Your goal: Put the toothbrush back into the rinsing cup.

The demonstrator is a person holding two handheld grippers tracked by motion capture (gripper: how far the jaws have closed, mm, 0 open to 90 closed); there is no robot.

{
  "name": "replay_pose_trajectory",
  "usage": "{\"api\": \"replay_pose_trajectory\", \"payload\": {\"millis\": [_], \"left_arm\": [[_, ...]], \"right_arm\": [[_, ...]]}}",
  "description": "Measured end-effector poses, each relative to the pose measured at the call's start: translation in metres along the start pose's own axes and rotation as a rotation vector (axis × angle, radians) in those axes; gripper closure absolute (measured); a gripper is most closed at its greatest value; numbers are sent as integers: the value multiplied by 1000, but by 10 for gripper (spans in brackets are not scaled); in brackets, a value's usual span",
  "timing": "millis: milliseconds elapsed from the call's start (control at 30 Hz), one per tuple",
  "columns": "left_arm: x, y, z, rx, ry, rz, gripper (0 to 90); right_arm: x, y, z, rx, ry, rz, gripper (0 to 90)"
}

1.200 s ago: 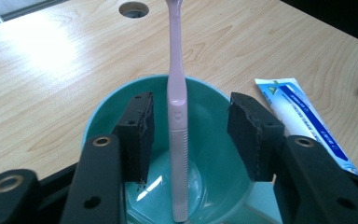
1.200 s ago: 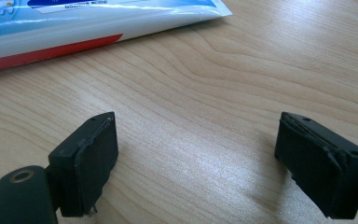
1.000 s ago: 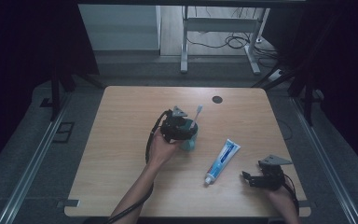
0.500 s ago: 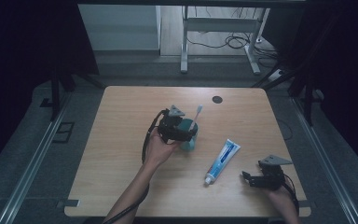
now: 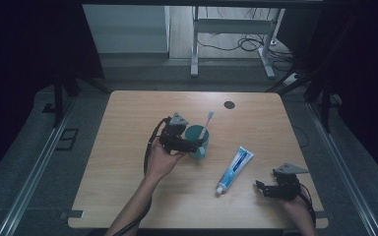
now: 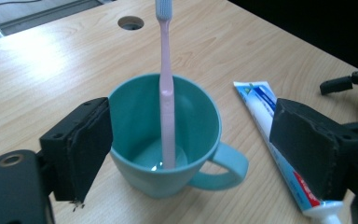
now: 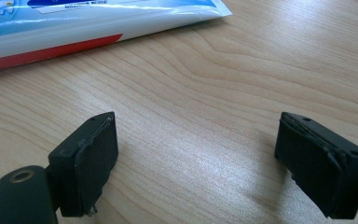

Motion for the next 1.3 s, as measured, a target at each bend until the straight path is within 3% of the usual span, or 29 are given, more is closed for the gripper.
{"api": "replay_pose_trajectory", "payload": {"millis": [567, 1300], "left_arm": [[21, 2, 23, -19, -3, -20, 109], [43, 14, 61, -43, 9, -83, 21]], "right_arm": [[0, 0, 0, 0, 0, 0, 131], [0, 0, 0, 1, 0, -1, 131]]}}
Point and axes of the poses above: each handheld gripper's, and its own axes: x roughly backward along the jaws, z roughly out of its underside, y roughly to its left, the point moved 6 cm from there along -x, roughly forward along the jaws, and after that the axes turned 10 degrees about -y, right-handed, at the moved point
